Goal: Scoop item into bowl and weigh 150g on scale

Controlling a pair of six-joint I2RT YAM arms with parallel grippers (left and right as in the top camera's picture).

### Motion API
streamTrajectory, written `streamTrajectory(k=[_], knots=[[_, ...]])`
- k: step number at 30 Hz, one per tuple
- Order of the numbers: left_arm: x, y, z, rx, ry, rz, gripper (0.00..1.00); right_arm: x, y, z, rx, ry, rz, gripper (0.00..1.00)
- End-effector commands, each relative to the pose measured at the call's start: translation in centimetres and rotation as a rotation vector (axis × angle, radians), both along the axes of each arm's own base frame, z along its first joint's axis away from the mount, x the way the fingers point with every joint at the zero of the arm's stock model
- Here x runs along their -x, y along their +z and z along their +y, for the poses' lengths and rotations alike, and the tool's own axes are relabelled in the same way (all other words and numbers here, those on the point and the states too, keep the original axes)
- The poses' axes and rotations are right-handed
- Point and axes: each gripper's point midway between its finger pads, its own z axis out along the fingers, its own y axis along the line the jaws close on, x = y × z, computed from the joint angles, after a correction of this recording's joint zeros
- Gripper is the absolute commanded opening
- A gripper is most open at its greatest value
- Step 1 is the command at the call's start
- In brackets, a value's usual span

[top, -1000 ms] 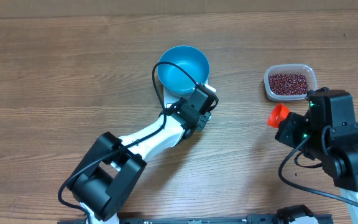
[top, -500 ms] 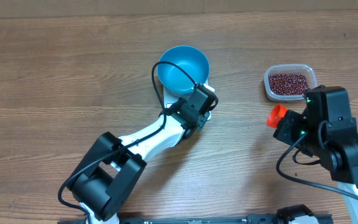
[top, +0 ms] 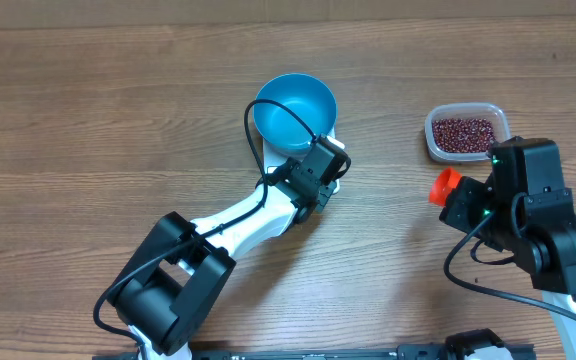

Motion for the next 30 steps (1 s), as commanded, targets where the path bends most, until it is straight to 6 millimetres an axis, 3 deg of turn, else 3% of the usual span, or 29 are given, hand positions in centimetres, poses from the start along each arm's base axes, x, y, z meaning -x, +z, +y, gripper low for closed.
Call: streamTrajectory(k=[1,22,30], knots=[[0.1,-0.2,0.0,-0.017,-0.006,-0.005,0.04,-0.3,1.1,-0.1,0.007,0.002,-0.04,0.04],[-0.2,-1.0,-0.1,-0.017,-0.004,-0.005,0.04,-0.4,1.1,-0.1,0.007,0.002,-0.043,0.04],[-0.2,-2.3,0.1,-0.035,-0.004,0.012,0.04,-0.4,1.1,-0.1,0.007,0.002,-0.043,0.04]])
